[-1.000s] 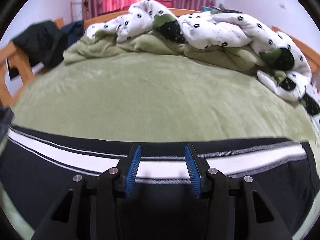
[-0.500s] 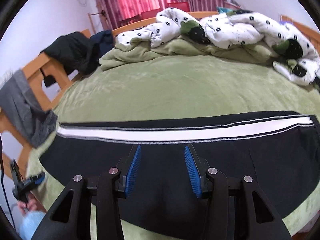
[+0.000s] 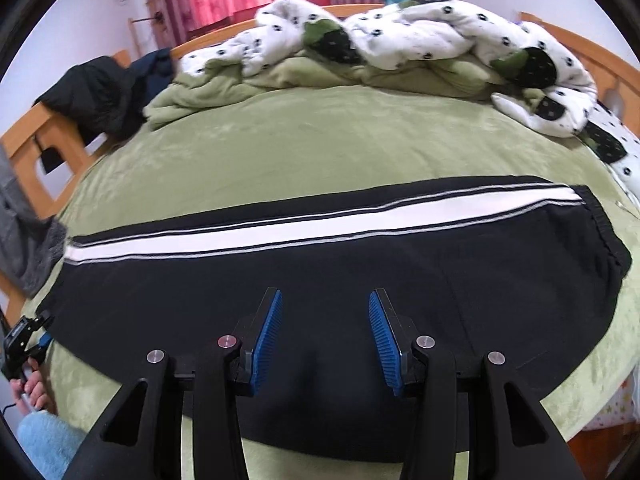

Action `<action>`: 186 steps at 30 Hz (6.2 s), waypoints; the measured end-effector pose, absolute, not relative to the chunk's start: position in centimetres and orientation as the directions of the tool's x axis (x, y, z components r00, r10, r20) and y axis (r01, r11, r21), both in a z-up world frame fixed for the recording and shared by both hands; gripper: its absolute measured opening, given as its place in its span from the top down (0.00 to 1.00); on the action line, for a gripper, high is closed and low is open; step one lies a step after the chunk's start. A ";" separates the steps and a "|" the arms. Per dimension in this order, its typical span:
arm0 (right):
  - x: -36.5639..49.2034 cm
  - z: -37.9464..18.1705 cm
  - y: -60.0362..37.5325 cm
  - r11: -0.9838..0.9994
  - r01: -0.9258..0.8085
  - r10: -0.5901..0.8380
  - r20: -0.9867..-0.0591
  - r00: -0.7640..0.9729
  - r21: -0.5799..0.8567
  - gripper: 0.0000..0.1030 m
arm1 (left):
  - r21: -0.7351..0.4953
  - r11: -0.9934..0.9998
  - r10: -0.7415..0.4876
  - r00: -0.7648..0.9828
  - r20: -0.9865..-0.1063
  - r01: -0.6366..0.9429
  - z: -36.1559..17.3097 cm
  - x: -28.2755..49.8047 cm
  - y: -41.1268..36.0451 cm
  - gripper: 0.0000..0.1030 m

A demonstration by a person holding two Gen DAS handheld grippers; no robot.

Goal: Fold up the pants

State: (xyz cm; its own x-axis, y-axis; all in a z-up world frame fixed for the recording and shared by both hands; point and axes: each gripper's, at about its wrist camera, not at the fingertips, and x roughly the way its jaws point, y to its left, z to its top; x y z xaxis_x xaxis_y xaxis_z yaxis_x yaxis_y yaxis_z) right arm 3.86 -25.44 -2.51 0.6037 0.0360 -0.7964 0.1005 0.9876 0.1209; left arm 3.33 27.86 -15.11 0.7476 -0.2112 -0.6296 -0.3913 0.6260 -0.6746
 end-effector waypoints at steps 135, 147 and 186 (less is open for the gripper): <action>-1.2 -12.6 -56.0 0.705 0.558 -0.039 -0.761 0.648 0.439 0.49 | -0.360 0.930 -0.352 0.449 -0.821 0.070 -11.1 13.6 1.6 0.41; 2.4 -12.8 -56.6 0.751 0.543 -0.104 -0.745 0.659 0.375 0.83 | -0.347 0.929 -0.367 0.435 -0.822 0.127 -10.8 16.6 -0.9 0.82; 5.8 -8.9 -37.3 0.920 0.259 0.055 -0.752 0.657 0.294 0.73 | 0.044 0.993 0.096 0.556 -0.826 -0.106 -6.6 5.4 13.4 0.43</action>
State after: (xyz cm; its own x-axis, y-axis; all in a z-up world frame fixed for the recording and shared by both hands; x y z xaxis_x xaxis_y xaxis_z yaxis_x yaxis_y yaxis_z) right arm 5.78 -37.30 -8.88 0.6568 0.0554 -0.7520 0.2586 0.9203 0.2936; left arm 5.38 13.37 -6.61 0.5560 0.0963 -0.8256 -0.1063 0.9933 0.0443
